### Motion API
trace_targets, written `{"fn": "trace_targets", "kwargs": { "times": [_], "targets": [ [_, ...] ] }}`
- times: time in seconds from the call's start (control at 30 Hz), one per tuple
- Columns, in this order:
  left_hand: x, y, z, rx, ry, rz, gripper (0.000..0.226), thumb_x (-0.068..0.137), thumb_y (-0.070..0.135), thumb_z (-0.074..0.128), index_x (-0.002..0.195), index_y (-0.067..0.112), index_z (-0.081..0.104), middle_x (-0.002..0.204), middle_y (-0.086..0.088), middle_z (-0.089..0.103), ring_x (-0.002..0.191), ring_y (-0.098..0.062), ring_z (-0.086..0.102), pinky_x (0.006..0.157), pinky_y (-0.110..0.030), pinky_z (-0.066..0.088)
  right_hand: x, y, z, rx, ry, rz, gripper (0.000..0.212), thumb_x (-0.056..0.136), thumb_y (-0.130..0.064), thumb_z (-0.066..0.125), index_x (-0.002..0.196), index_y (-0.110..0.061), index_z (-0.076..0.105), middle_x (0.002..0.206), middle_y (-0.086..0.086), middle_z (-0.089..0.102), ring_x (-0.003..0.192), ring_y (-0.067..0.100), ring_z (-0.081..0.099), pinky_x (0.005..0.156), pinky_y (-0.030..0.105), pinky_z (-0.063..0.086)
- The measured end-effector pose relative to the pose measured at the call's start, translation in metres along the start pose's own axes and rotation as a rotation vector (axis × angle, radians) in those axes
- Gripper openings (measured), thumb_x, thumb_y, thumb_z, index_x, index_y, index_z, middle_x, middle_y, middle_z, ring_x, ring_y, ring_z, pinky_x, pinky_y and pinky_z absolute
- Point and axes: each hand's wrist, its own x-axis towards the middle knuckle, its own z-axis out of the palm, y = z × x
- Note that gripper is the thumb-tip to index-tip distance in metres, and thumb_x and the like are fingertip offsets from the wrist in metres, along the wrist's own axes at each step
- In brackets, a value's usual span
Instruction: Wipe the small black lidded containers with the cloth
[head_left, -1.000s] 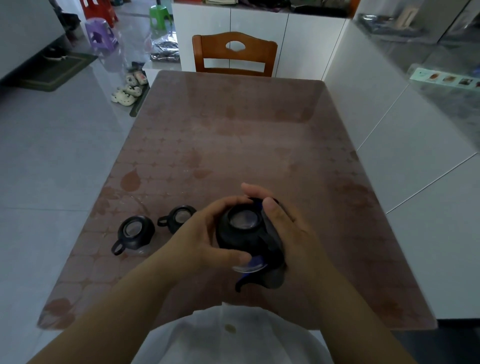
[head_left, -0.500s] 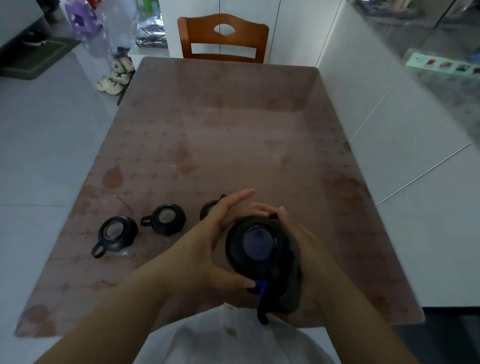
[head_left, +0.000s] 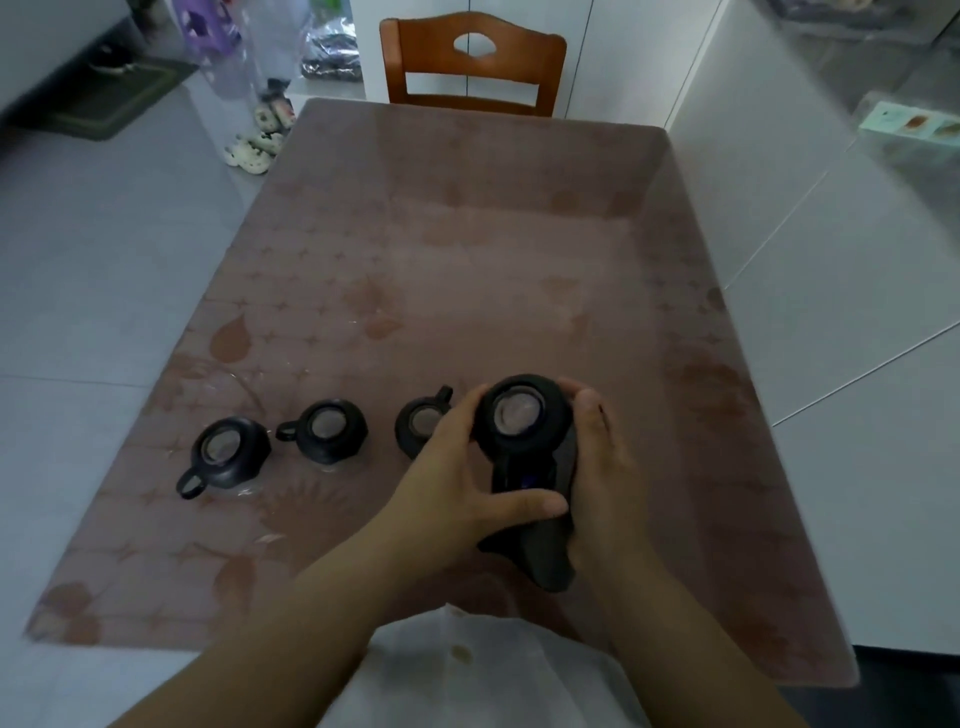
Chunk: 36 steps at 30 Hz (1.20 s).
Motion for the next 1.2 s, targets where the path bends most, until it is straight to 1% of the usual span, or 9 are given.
{"fn": "trace_targets", "kwargs": {
  "times": [0.07, 0.13, 0.23, 0.33, 0.4, 0.6, 0.87, 1.03, 1.2],
  "targets": [
    [0.001, -0.003, 0.005, 0.003, 0.097, -0.024, 0.068, 0.048, 0.053, 0.073, 0.104, 0.053, 0.035, 0.11, 0.036, 0.043, 0.097, 0.029, 0.044, 0.081, 0.003, 0.04, -0.002, 0.003, 0.005, -0.04, -0.002, -0.04, 0.031, 0.09, -0.043, 0.042, 0.115, -0.03, 0.055, 0.108, -0.004, 0.064, 0.088, 0.004, 0.068, 0.072, 0.026, 0.058],
    [0.002, -0.007, 0.002, 0.032, 0.142, -0.04, 0.071, 0.044, 0.055, 0.074, 0.106, 0.05, 0.038, 0.112, 0.031, 0.046, 0.102, 0.017, 0.048, 0.085, -0.006, 0.045, 0.0, 0.007, 0.007, -0.104, 0.01, -0.08, 0.03, 0.085, -0.05, 0.044, 0.112, -0.039, 0.054, 0.112, -0.001, 0.062, 0.099, 0.015, 0.065, 0.083, 0.041, 0.057],
    [0.006, -0.016, -0.007, 0.068, 0.08, -0.087, 0.083, 0.043, 0.051, 0.079, 0.115, 0.04, 0.041, 0.117, 0.024, 0.048, 0.11, 0.001, 0.051, 0.093, -0.019, 0.045, 0.008, 0.014, -0.002, -0.204, -0.007, -0.049, 0.027, 0.085, -0.052, 0.046, 0.111, -0.048, 0.051, 0.119, 0.001, 0.06, 0.108, 0.022, 0.061, 0.09, 0.049, 0.052],
    [0.009, -0.034, -0.004, 0.113, -0.043, -0.189, 0.077, 0.055, 0.04, 0.085, 0.118, 0.033, 0.041, 0.114, 0.022, 0.049, 0.108, -0.005, 0.052, 0.083, -0.012, 0.044, 0.02, 0.026, -0.028, -0.358, 0.012, 0.068, 0.026, 0.093, -0.042, 0.046, 0.119, -0.042, 0.045, 0.133, 0.006, 0.053, 0.117, 0.026, 0.054, 0.096, 0.049, 0.048],
    [0.011, -0.05, 0.006, 0.208, -0.086, -0.215, 0.069, 0.063, 0.035, 0.084, 0.116, 0.033, 0.039, 0.113, 0.02, 0.048, 0.107, -0.006, 0.051, 0.082, -0.011, 0.042, 0.025, 0.033, -0.05, -0.432, 0.091, 0.154, 0.031, 0.095, -0.038, 0.044, 0.125, -0.033, 0.044, 0.137, 0.006, 0.049, 0.116, 0.024, 0.052, 0.091, 0.042, 0.048],
    [0.047, -0.075, 0.026, 0.659, -0.152, -0.204, 0.081, 0.073, 0.03, 0.075, 0.138, 0.021, 0.028, 0.142, -0.003, 0.032, 0.129, -0.031, 0.037, 0.108, -0.045, 0.034, 0.018, 0.046, -0.081, -0.385, 0.211, 0.311, 0.022, 0.096, -0.037, 0.043, 0.113, -0.023, 0.048, 0.124, 0.006, 0.052, 0.097, 0.017, 0.05, 0.065, 0.028, 0.04],
    [0.098, -0.08, 0.029, 1.068, -0.135, -0.167, 0.077, 0.078, 0.045, 0.066, 0.141, 0.022, 0.029, 0.14, -0.005, 0.035, 0.13, -0.032, 0.028, 0.107, -0.045, 0.021, 0.027, 0.059, -0.072, -0.236, 0.377, 0.352, 0.026, 0.095, -0.036, 0.046, 0.115, -0.018, 0.047, 0.12, 0.01, 0.053, 0.1, 0.024, 0.053, 0.089, 0.044, 0.046],
    [0.103, -0.08, 0.032, 1.099, -0.094, -0.157, 0.08, 0.078, 0.045, 0.068, 0.142, 0.02, 0.026, 0.144, -0.004, 0.035, 0.133, -0.031, 0.027, 0.109, -0.045, 0.019, 0.035, 0.065, -0.065, -0.343, 0.268, 0.359, 0.047, 0.094, -0.031, 0.051, 0.136, -0.022, 0.03, 0.143, 0.009, 0.038, 0.117, 0.03, 0.049, 0.082, 0.035, 0.041],
    [0.091, -0.079, 0.029, 0.966, -0.108, -0.13, 0.093, 0.078, 0.039, 0.071, 0.148, 0.025, 0.012, 0.155, 0.001, 0.022, 0.143, -0.026, 0.015, 0.114, -0.045, 0.014, 0.043, 0.081, -0.056, -0.639, 0.084, 0.307, 0.078, 0.089, -0.025, 0.061, 0.148, -0.023, 0.01, 0.156, 0.006, 0.013, 0.139, 0.029, 0.027, 0.107, 0.039, 0.032]
  ]
}}
